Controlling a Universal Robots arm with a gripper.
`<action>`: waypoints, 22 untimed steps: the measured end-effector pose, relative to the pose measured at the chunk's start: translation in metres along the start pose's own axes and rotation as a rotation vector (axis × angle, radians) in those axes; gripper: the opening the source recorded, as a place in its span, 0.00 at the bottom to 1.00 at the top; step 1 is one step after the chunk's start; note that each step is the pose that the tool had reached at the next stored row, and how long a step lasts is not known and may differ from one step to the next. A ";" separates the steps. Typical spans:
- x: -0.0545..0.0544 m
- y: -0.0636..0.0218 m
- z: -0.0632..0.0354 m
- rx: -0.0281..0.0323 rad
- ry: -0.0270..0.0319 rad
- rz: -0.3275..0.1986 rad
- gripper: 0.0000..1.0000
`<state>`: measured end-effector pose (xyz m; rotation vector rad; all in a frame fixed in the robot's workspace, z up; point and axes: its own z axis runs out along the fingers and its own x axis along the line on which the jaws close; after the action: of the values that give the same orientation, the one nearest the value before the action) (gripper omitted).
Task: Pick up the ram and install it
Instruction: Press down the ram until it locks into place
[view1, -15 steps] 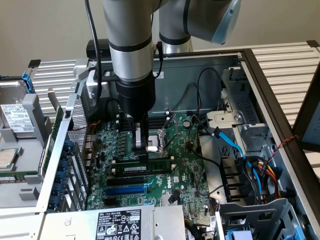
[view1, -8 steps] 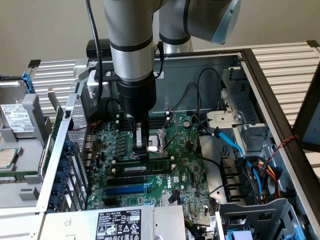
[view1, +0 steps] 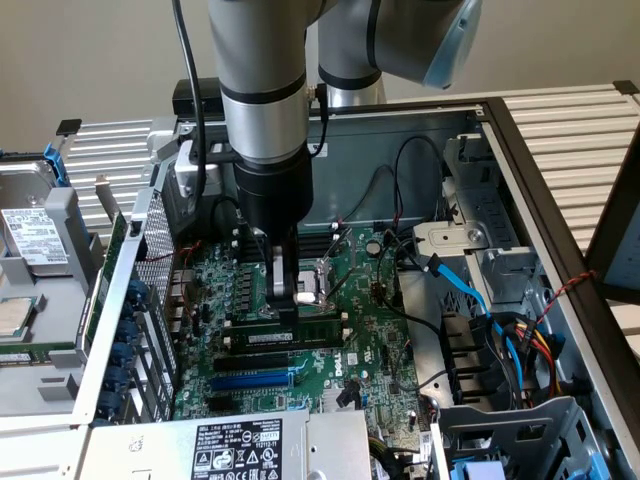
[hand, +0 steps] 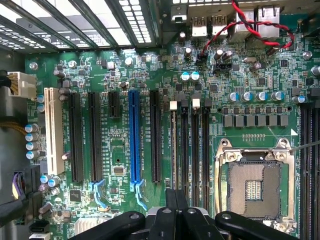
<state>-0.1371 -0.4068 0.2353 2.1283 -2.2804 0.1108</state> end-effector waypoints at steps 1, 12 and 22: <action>0.000 0.0000 0.0004 0.0001 -0.0001 0.000 0.11; 0.000 -0.0016 0.0015 -0.0100 0.0004 -0.001 0.11; 0.000 -0.0028 0.0016 -0.0150 0.0007 -0.001 0.11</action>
<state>-0.1342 -0.4068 0.2339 2.1219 -2.2725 0.0941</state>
